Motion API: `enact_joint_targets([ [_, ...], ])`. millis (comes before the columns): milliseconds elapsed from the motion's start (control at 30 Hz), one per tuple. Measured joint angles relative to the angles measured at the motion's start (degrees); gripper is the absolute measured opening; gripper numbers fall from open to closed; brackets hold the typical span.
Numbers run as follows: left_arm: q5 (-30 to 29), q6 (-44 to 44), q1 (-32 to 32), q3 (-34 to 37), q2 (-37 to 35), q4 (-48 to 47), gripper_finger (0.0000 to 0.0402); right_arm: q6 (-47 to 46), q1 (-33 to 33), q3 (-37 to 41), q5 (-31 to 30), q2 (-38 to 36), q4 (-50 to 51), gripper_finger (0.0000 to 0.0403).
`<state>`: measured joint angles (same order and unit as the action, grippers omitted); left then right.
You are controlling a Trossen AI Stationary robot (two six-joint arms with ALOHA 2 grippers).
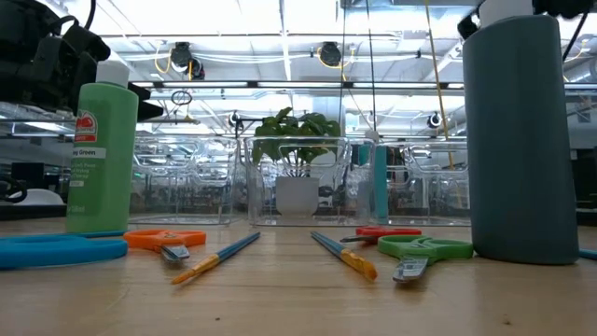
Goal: Pick & Place Paint Supplies
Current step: Put the blue paint bottle into the right transparent bin
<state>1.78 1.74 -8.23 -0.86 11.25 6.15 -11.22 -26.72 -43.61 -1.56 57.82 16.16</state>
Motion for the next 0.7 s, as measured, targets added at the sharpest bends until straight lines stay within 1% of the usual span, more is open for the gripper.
enact_joint_targets([
  [100,0.0,0.0,0.0,0.0,0.0,0.0,0.0294,-0.3,0.0,6.4,0.0,0.0,-9.3,0.0212],
  [267,0.0,0.0,0.0,0.0,0.0,0.0,0.0294,-1.9,0.0,20.4,0.1,0.7,-33.2,0.0212],
  [367,0.0,0.0,0.0,0.0,0.0,0.0,0.0294,-3.6,0.0,27.0,0.1,0.8,-46.3,0.0212],
  [433,0.0,0.0,0.0,0.0,0.0,0.0,0.0294,-4.8,0.0,30.2,0.1,0.8,-53.1,0.0212],
  [533,0.0,0.0,0.0,0.0,0.0,0.0,0.0294,-6.1,0.0,32.2,0.1,0.8,-58.0,0.0212],
  [700,0.0,0.0,0.0,0.0,0.0,0.0,0.0294,-5.3,-1.4,30.1,-0.2,0.8,-57.9,0.0212],
])
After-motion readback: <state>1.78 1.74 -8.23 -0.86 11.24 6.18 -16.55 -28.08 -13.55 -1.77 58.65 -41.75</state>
